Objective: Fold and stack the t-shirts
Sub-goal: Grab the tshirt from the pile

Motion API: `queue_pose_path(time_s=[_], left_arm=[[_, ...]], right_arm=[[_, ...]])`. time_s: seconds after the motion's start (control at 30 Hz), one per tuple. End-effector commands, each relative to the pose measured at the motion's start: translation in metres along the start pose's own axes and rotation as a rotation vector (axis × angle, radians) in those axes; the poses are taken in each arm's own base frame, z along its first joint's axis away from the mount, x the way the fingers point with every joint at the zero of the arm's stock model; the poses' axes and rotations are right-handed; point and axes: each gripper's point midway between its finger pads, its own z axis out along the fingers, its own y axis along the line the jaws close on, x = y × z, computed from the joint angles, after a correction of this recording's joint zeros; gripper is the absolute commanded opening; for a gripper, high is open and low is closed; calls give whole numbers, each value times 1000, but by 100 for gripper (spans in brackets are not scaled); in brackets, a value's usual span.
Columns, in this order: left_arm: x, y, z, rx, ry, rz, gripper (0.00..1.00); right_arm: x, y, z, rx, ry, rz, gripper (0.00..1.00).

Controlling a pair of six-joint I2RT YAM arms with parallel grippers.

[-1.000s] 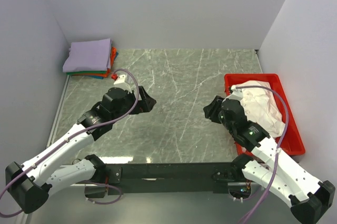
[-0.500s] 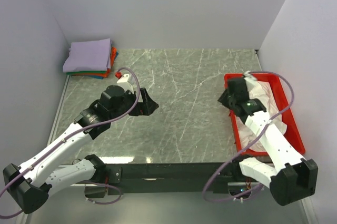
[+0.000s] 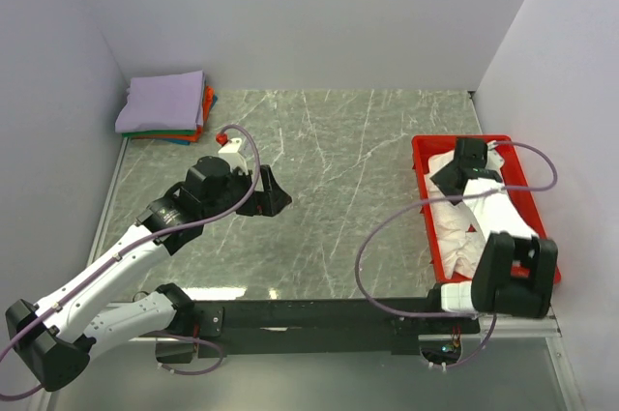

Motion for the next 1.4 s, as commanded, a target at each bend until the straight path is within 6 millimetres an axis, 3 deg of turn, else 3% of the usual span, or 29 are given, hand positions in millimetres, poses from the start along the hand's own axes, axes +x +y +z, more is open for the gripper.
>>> queue_pose_path(time_s=[0.0,0.13,0.33,0.43,0.5,0.53,0.57,0.6,0.67,0.77,0.87,0.93,1.07,1.17,1.2,1.27,1.3,1.37], left_arm=[[-7,-10,-3,40,-16,24,100],[-6,-8,-4,35,-19,21,99],[-5,-4,-4,17,-23,22,99],[-3,-2,-2,11,-14,18,99],[-3,-1,-2,8,-15,16,99],[-2,-1,-1,5,-13,15,99],[-2,-1,-2,7,-13,13,100],[-1,-1,-2,8,-13,12,99],[-2,-2,-3,15,-17,11,99],[-3,-4,-2,23,-21,5,99],[-5,-7,-4,35,-28,0,99],[-6,-9,-4,41,-33,-5,99],[-8,-9,-2,43,-41,-17,100],[-8,-11,1,48,-39,-26,100],[-8,-11,2,49,-40,-29,99],[-8,-12,3,55,-41,-35,99],[-8,-12,3,56,-42,-38,99],[-9,-13,3,59,-46,-43,99]], right_arm=[[-10,21,17,-54,-4,33,53],[-2,22,45,-27,42,47,54],[-3,22,65,-13,38,68,52],[-3,22,70,-6,36,68,46],[-4,22,72,-5,33,63,33],[-4,23,72,-6,32,61,26],[-6,23,70,-5,29,56,6],[-11,24,66,-9,16,59,0],[-17,26,57,-16,4,52,0],[-36,33,30,-50,-47,50,0],[-66,49,-17,-132,-129,49,0],[-91,64,-59,-223,-206,46,0],[-124,85,-141,-371,-302,16,0],[-143,103,-219,-529,-383,-10,0],[-156,111,-253,-592,-436,-14,0],[-156,121,-296,-704,-460,-38,0],[-164,127,-333,-779,-507,-40,0],[-163,135,-370,-886,-520,-64,0]])
